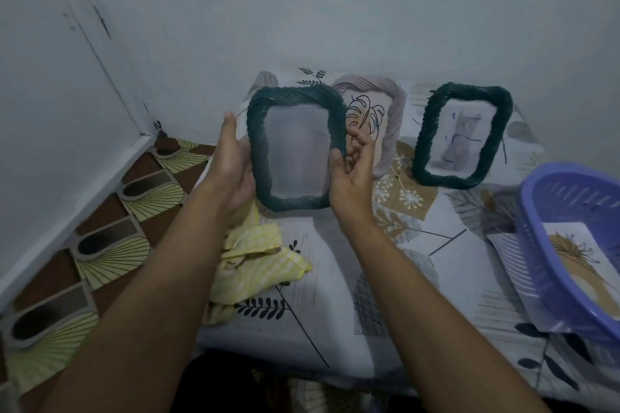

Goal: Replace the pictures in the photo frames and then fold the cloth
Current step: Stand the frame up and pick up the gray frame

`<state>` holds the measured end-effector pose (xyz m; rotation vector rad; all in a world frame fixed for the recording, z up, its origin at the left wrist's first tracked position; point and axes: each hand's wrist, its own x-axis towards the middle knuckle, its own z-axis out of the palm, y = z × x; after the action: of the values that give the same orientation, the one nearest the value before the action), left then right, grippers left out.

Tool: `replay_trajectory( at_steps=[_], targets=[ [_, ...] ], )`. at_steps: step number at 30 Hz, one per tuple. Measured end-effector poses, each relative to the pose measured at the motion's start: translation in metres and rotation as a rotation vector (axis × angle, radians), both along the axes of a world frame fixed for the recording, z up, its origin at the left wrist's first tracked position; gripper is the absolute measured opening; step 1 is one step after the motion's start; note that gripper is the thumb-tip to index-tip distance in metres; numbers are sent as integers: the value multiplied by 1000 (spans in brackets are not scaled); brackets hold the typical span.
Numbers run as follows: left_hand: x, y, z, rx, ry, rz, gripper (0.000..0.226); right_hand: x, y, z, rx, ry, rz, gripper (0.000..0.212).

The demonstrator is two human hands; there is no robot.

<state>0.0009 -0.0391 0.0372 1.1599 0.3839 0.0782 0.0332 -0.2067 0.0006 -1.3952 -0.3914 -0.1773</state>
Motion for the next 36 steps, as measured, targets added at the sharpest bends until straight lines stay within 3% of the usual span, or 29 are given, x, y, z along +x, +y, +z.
replay_trajectory(
  at_steps=[7, 14, 36],
  targets=[
    [28, 31, -8, 14, -3, 61, 93, 17, 25, -1, -50, 30, 33, 39],
    [55, 48, -2, 70, -28, 108, 88, 33, 43, -5, -121, 100, 110, 68],
    [112, 81, -17, 68, 125, 176, 84, 54, 76, -19, -287, 185, 144, 87]
  ],
)
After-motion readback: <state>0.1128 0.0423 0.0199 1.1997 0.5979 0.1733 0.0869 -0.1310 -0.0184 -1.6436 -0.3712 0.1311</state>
